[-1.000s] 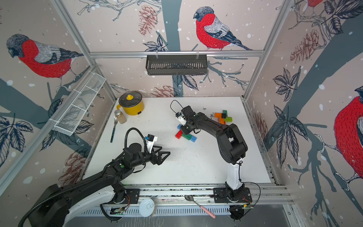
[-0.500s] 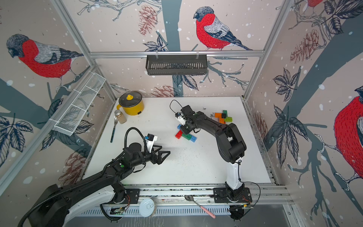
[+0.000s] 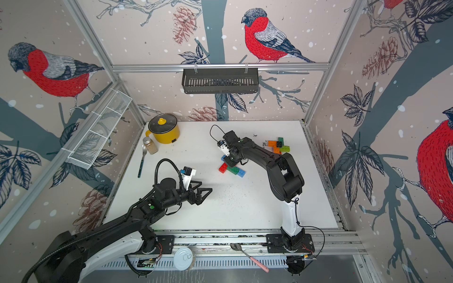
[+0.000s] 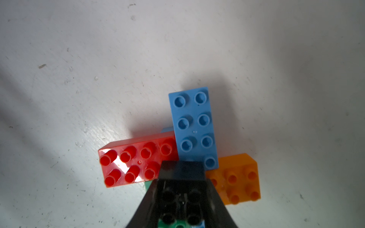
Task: Assemble a small pinwheel with lego
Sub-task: Assemble the lego brick with the lego brick.
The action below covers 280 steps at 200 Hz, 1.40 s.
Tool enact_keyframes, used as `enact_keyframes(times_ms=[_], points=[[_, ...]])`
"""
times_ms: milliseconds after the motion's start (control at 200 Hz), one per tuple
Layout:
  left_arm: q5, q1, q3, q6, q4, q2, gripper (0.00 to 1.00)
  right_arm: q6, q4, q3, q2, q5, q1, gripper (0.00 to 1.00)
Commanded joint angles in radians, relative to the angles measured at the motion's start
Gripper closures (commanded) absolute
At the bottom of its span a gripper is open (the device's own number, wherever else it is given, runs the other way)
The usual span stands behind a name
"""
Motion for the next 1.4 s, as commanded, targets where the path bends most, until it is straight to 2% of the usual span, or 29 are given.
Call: enact_keyframes(times_ms=[0, 215, 460, 610, 965, 1396], points=[[-0.008, 0.000, 0.008, 0.014, 0.019, -0.004, 0.03, 0.019, -0.103, -0.014, 0.056, 0.068, 0.009, 0.77], [-0.014, 0.000, 0.007, 0.013, 0.016, -0.011, 0.03, 0.020, -0.132, 0.020, 0.057, 0.100, 0.031, 0.77], [-0.016, -0.001, 0.008, 0.012, 0.014, -0.011, 0.03, -0.015, -0.114, 0.018, 0.024, 0.066, 0.031, 0.77], [-0.016, -0.001, 0.007, 0.011, 0.016, -0.008, 0.03, -0.056, -0.093, 0.011, -0.006, -0.012, -0.001, 0.76], [-0.019, -0.001, 0.011, 0.015, 0.016, 0.011, 0.03, -0.112, -0.097, 0.028, -0.025, -0.105, -0.039, 0.76], [-0.022, -0.001, 0.011, 0.014, 0.010, 0.001, 0.03, -0.116, -0.145, 0.049, 0.018, -0.049, -0.012, 0.76]])
